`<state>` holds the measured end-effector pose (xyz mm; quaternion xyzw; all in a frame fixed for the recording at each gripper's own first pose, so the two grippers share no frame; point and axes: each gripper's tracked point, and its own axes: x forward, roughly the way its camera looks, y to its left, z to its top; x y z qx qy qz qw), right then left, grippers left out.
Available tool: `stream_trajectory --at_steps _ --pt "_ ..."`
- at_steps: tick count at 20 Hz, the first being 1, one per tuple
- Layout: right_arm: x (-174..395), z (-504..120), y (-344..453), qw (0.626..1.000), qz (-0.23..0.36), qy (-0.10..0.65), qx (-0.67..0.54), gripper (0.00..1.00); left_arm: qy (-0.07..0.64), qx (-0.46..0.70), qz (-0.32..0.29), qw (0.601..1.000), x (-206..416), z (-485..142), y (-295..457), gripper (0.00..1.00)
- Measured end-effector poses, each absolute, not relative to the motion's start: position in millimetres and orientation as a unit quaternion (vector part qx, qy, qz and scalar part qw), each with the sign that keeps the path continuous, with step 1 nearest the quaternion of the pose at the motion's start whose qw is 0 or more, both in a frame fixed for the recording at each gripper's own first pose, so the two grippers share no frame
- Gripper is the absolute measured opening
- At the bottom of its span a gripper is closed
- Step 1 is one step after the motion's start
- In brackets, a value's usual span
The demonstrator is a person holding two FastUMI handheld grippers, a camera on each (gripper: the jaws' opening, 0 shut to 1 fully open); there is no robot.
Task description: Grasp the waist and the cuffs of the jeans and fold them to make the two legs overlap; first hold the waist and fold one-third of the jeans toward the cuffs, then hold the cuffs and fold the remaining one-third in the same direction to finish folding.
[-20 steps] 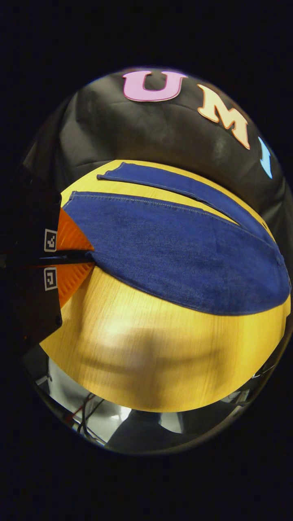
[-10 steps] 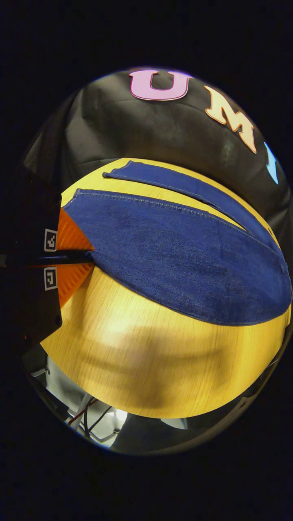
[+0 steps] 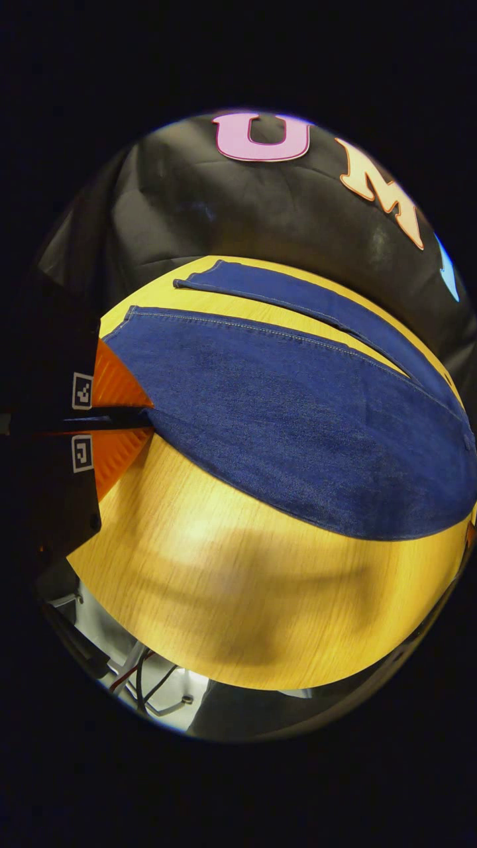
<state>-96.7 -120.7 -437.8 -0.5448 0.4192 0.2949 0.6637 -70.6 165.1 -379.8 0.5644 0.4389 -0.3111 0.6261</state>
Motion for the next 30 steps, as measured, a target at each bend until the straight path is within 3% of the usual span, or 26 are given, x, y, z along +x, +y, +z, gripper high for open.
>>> stream_trajectory --at_steps 1,3,5,8,11,14,21,30 --pt "-92.5 -439.8 -120.1 0.661 0.293 0.417 -0.551 0.92 0.439 0.565 -0.310 0.626 -70.8 -379.8 165.1 0.00" --pt "-83.9 -442.7 -127.0 0.658 0.279 0.421 -0.558 0.93 0.440 0.566 -0.307 0.626 -70.5 -380.0 164.6 0.00" --pt "-73.4 -449.7 -128.8 0.655 0.269 0.430 -0.561 0.88 0.443 0.566 -0.303 0.626 -70.1 -380.1 165.0 0.00" --pt "-70.0 -464.5 -127.9 0.644 0.275 0.446 -0.557 0.69 0.445 0.562 -0.295 0.632 -69.6 -380.4 165.2 0.00" --pt "-67.5 -466.2 -127.7 0.645 0.266 0.447 -0.560 0.00 0.438 0.569 -0.293 0.631 -70.0 -379.9 164.3 0.00" --pt "-68.1 -464.4 -131.2 0.668 0.249 0.464 -0.525 0.03 0.443 0.544 -0.279 0.656 -67.2 -378.9 165.9 0.00" --pt "-19.3 -409.5 -120.1 0.743 0.177 0.424 -0.487 0.03 0.426 0.430 -0.172 0.777 2.2 -317.4 153.2 0.00" --pt "115.0 -387.2 -119.2 0.857 -0.002 0.370 -0.359 0.02 0.359 0.347 -0.073 0.863 159.6 -272.1 123.1 0.00"
